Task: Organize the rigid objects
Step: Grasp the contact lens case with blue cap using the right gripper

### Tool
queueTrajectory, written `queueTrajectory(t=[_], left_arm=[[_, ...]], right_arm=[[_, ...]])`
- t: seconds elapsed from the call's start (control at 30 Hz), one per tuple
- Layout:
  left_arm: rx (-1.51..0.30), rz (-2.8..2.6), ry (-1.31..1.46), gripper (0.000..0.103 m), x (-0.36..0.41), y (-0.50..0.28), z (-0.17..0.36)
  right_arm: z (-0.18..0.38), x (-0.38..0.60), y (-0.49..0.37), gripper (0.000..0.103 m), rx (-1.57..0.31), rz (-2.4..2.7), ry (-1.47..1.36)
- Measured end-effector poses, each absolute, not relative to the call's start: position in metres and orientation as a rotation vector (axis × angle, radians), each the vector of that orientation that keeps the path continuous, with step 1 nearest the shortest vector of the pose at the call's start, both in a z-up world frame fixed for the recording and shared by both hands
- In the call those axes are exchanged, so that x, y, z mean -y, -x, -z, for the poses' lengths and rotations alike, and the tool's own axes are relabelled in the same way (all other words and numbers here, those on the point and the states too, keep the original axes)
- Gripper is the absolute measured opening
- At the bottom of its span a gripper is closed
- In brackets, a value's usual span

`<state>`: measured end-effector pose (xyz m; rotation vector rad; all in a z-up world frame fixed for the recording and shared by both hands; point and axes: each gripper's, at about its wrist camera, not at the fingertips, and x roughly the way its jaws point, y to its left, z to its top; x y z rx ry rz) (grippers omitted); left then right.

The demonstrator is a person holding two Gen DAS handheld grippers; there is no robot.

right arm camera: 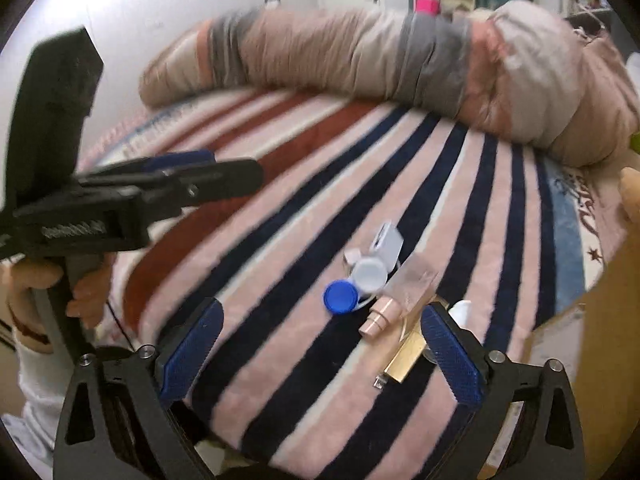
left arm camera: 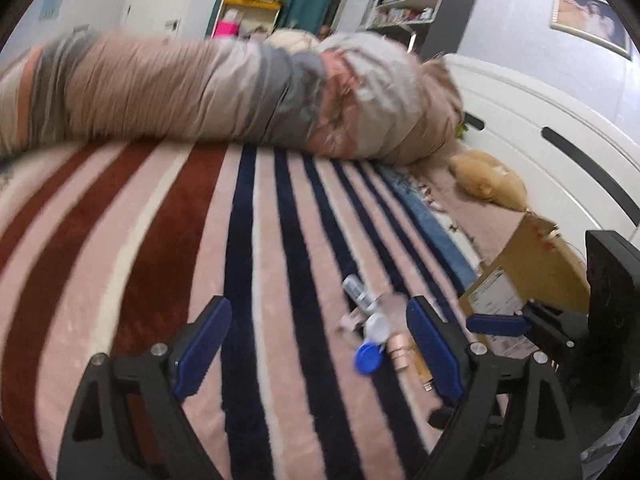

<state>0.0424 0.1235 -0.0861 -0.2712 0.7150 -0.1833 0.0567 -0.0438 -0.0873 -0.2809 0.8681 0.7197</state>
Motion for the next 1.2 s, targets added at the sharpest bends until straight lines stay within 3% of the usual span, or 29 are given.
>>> queueTrajectory(t=[0.37, 0.47, 0.63, 1.1, 1.2], left_arm=[[-0.758, 0.097, 0.336, 0.088, -0.142, -0.056, 0.12], [-0.748, 0.09, 0.333, 0.088, -0.144, -0.054, 0.119], [-0.744, 0.081, 0.347, 0.088, -0.151, -0.05, 0.119], [-0.763, 0.045, 0.35, 0.088, -0.164, -0.044, 0.125], [-0.761, 0.048, 0.352, 0.088, -0.164, -0.043, 0.125]], right_arm=[[0.136, 0.023, -0.114, 0.063, -0.859, -0.686, 0.306], [0.133, 0.021, -0.112, 0.058, -0.87, -0.781, 0.291], [0.138, 0.015, -0.098, 0.058, -0.944, -0.918, 0.304], [0.142, 0.007, -0.112, 0.059, -0.87, -0.762, 0.369], [0.15, 0.005, -0.11, 0.059, -0.953, -0.854, 0.316]])
